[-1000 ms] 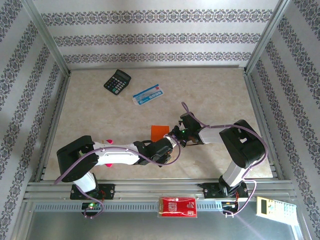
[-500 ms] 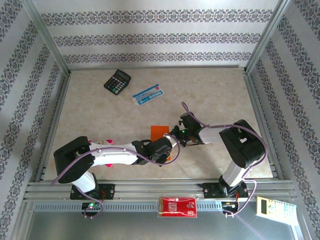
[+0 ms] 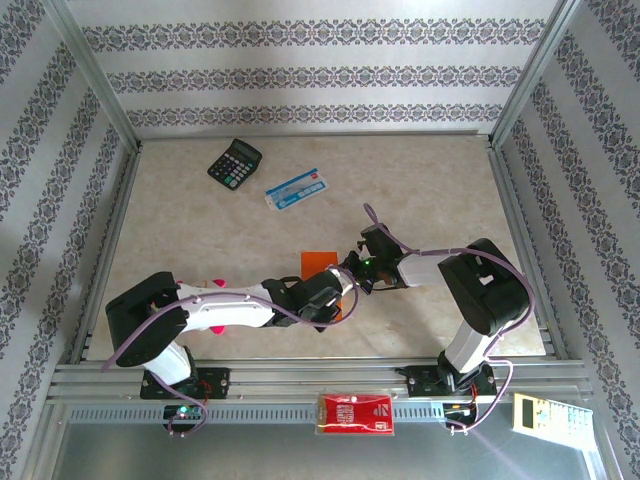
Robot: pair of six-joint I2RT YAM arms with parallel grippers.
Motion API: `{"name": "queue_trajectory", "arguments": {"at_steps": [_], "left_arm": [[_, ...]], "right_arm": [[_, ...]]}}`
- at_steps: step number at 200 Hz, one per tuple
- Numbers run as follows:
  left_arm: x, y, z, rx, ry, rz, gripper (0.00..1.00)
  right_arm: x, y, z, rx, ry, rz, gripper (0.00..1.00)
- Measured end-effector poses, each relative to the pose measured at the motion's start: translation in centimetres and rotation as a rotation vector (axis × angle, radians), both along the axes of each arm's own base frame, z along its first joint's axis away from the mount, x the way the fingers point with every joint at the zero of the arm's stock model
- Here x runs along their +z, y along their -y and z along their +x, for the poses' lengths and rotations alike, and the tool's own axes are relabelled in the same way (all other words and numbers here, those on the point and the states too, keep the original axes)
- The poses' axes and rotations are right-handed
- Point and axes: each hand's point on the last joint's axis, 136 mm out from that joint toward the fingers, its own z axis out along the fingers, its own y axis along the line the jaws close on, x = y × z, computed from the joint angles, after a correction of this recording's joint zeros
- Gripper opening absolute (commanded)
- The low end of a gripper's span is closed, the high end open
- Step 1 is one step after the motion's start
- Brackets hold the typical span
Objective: Fold a paper plane with a square sheet of paper (pick it up from the middle)
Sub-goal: Fold the triangle a second time at the center of the table.
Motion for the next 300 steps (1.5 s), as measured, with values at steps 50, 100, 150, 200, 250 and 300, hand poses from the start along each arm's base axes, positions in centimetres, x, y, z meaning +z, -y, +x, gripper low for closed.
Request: {"name": "queue_trajectory", "arguments": {"at_steps": [50,100,150,200,250,300], "left_arm": [[0.1,-0.3,0.0,0.01,-0.105,-0.111,0.0],[1.1,0.8,-1.2,-0.039,-0.199,-0.238,0.0],[1.1,0.5,-1.4,-0.04,-0.233,-0.284,0.0],[1.0,0.4,-1.1,-0.027,-0.238,-0.304,0.0],[0.1,-0.5,-1.1,0.008,-0.28,-0.323,0.0],[0.0,-1.7,0.0,0.083,-0.351,-0.39,0.0]], "right_arm": [[0.5,0.0,0.3,0.017,0.017,0.02,0.26],[2.6,3.1,1.8,0.001,0.104,0.0,0.32],[3.8,3.6,1.3,0.066,0.18,-0.041,0.29],[3.8,0.1,1.7,0.155,0.193,-0.027,0.24],[0.3,-0.1,1.3,0.18,0.115,-0.059,0.24],[0.3,0.0,1.3,0.209,0.129,-0.04,0.23]]}}
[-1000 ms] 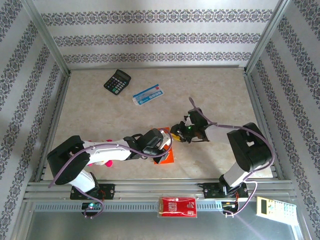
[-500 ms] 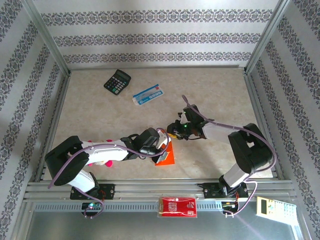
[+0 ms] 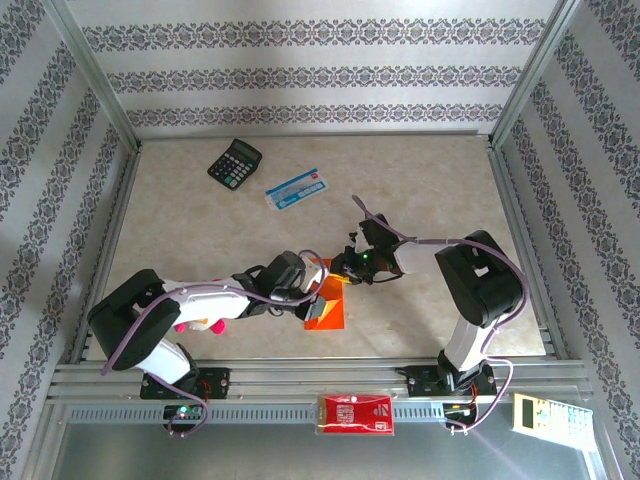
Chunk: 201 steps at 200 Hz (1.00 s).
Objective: Fold a paper plane with a square sheet of paper (pick it up from the middle)
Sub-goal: Fold the triangle a second time at the center of the table.
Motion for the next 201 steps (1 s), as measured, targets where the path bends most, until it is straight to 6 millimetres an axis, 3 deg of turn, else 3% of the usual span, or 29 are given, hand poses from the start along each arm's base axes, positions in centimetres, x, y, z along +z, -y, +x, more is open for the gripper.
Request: {"name": "queue_trajectory", "arguments": {"at_steps": [201], "left_arm": [[-1.5,-2.2,3.1,0.096,-0.153,-0.05,0.01]], "right_arm": [[-0.2,0.1,-0.3,0.048,0.009,0.017,0.2]]}}
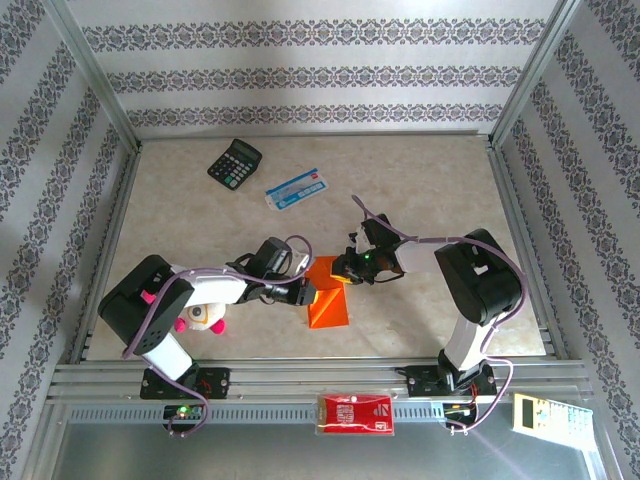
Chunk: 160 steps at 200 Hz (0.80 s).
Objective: Fold a paper plane with a square sheet of paper (pick it up from the middle)
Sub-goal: Fold the triangle a second time at the center of the table.
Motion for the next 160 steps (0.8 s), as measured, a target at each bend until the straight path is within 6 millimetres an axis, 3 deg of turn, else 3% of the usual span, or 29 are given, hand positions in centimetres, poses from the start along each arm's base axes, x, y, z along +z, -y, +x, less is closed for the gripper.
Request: {"name": "queue_trajectory", "arguments": {"at_steps": [160], "left_arm": [[-0.94,-0.8,0.5,0.014,-0.029,0.034,0.03]], "right_arm": [[-0.03,0.05,0.03,-0.002,-0.003,0.001,0.2]]}}
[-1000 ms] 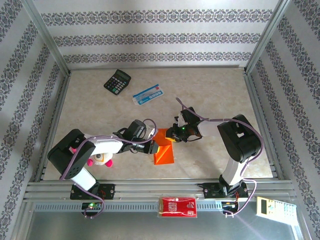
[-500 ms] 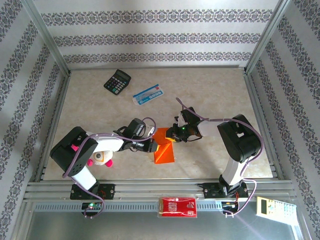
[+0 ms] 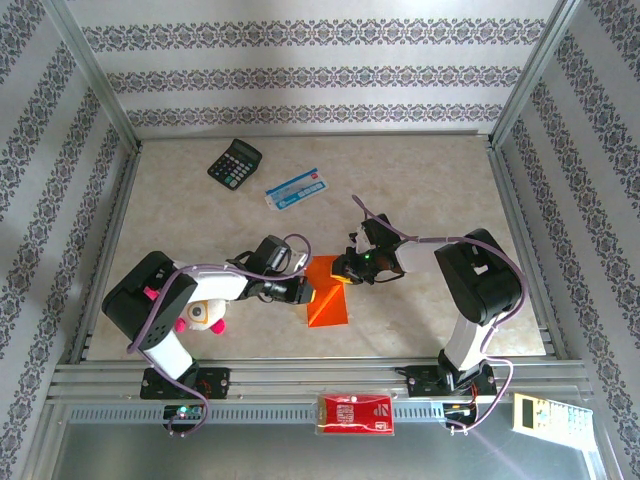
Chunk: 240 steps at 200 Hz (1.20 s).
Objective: Fold a paper plane with a square sheet of paper (pick it up from the middle)
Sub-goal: Fold the triangle a second time at the center of the table.
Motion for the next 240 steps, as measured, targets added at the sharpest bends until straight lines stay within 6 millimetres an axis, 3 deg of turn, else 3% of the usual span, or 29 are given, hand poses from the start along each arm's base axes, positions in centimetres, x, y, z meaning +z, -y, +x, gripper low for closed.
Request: {"name": "queue_trajectory", "arguments": {"at_steps": [240], "left_arm": [[-0.66,-0.16,-0.12,-0.012,-0.016,0.027,0.01]], "right_arm": [[-0.01,0.03,-0.01,0.0,-0.005,0.005,0.19]]}}
